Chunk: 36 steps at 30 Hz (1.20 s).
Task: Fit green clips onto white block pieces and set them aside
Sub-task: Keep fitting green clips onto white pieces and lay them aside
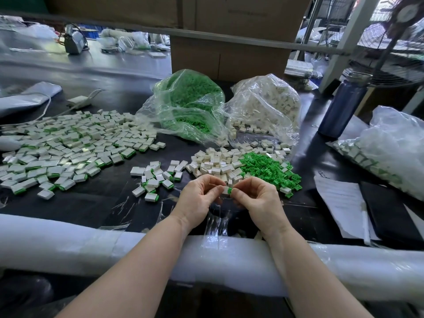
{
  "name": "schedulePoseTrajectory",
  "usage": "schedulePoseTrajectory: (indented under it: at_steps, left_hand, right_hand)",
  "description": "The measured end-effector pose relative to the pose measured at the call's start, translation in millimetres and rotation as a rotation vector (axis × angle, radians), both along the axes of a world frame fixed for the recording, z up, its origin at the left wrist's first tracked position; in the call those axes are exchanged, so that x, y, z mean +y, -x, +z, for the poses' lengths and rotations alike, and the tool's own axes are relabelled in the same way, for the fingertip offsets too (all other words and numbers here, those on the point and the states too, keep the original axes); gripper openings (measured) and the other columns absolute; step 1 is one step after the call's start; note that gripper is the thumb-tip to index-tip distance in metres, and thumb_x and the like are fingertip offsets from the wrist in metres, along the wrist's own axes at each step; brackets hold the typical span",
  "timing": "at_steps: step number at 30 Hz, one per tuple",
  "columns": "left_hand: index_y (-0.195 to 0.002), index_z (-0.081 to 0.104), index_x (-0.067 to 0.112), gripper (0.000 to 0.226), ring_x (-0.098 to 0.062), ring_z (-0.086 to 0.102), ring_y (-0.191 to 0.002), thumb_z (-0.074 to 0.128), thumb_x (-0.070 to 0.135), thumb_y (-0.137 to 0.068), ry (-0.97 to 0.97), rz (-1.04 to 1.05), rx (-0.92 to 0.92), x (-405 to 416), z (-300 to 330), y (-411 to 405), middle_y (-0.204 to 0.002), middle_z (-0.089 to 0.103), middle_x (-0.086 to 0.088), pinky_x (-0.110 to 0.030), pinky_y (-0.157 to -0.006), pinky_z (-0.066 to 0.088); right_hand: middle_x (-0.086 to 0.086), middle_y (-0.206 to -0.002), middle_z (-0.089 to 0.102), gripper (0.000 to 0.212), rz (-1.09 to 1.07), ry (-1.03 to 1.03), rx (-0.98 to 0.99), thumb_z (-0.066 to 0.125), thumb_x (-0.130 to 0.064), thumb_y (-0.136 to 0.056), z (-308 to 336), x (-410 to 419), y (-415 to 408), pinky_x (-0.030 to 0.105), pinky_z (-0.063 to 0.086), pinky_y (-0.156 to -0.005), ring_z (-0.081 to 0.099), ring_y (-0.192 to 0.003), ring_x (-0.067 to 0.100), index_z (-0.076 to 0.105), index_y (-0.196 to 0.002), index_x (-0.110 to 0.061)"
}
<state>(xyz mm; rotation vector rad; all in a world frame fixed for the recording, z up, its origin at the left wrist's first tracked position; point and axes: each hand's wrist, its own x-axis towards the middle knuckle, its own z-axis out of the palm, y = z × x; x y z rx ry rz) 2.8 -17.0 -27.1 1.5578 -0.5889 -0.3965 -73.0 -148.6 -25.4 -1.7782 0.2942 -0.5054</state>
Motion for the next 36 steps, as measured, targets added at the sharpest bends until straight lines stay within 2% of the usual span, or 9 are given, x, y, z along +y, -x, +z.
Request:
schedulePoseTrajectory:
  at_steps: [3,9,13,20,24,29,32,36]
  left_hand:
    - [-0.086,0.061,0.016,0.01,-0.014,0.061,-0.071,0.058,0.008,-0.089,-0.029,0.0,-0.026,-0.4,-0.7,-0.2,-0.08,0.067,-0.003,-0.02,-0.069,0.053]
    - [-0.083,0.061,0.019,0.013,-0.005,0.058,-0.063,0.059,0.008,-0.089,-0.047,-0.002,-0.047,-0.8,-1.0,-0.5,-0.073,0.064,0.005,-0.016,-0.064,0.049]
    - [-0.084,0.062,0.018,0.014,-0.001,0.057,-0.06,0.058,0.005,-0.089,-0.048,-0.005,-0.048,-1.7,-2.3,-0.7,-0.072,0.063,0.006,-0.015,-0.064,0.048]
    - [-0.085,0.063,0.019,0.012,-0.009,0.057,-0.064,0.059,0.009,-0.089,-0.069,0.003,-0.065,-2.1,-5.0,-2.8,-0.076,0.066,0.002,-0.021,-0.066,0.048]
    - [-0.084,0.064,0.022,0.015,-0.011,0.059,-0.073,0.058,0.01,-0.09,-0.096,-0.025,-0.086,-2.7,-4.7,-2.3,-0.082,0.067,-0.001,-0.025,-0.072,0.051]
    - [-0.08,0.064,0.026,0.02,-0.008,0.055,-0.07,0.057,0.01,-0.09,-0.128,-0.056,-0.137,-0.7,-3.4,-2.2,-0.079,0.065,0.001,-0.019,-0.068,0.047]
    - [-0.083,0.064,0.021,0.016,-0.007,0.055,-0.07,0.057,0.01,-0.09,-0.108,-0.048,-0.121,-1.9,-2.8,-1.8,-0.078,0.064,0.001,-0.019,-0.069,0.047]
    - [-0.088,0.065,0.017,0.011,0.002,0.061,-0.072,0.059,0.007,-0.088,-0.058,-0.051,-0.077,-2.5,-1.7,-0.6,-0.082,0.067,0.003,-0.011,-0.071,0.048]
  right_hand:
    - [0.003,-0.071,0.067,0.014,-0.021,0.017,0.011,0.071,-0.003,-0.078,-0.1,-0.2,0.0,0.031,0.056,-0.067,0.063,-0.067,0.014,0.065,-0.073,-0.014]
    - [0.005,-0.069,0.066,0.013,-0.006,0.011,0.03,0.071,-0.002,-0.078,0.8,0.9,0.5,0.029,0.055,-0.064,0.062,-0.064,0.014,0.065,-0.072,-0.013]
    - [0.001,-0.061,0.062,0.015,0.015,0.003,0.043,0.072,-0.002,-0.077,1.0,2.7,-0.4,0.021,0.05,-0.054,0.057,-0.056,0.009,0.063,-0.069,-0.011]
    - [0.003,-0.062,0.064,0.017,-0.021,-0.031,0.016,0.072,0.0,-0.075,1.7,2.7,-1.0,0.031,0.054,-0.058,0.06,-0.058,0.014,0.065,-0.067,-0.013]
    - [0.002,-0.062,0.063,0.015,0.005,-0.023,0.018,0.072,-0.001,-0.075,1.7,2.1,-0.3,0.024,0.053,-0.055,0.059,-0.056,0.01,0.064,-0.068,-0.012]
    - [0.005,-0.066,0.064,0.022,0.025,-0.009,0.025,0.071,0.005,-0.075,1.7,1.7,-0.4,0.021,0.051,-0.057,0.059,-0.057,0.008,0.062,-0.073,-0.015]
    - [0.001,-0.067,0.064,0.024,0.001,0.013,0.001,0.072,0.004,-0.074,1.3,1.9,-0.6,0.02,0.05,-0.059,0.059,-0.06,0.007,0.063,-0.069,-0.017]
    - [-0.007,-0.065,0.065,0.027,-0.049,0.037,-0.045,0.073,0.004,-0.073,1.0,2.0,-1.6,0.015,0.05,-0.062,0.06,-0.061,0.003,0.064,-0.067,-0.02]
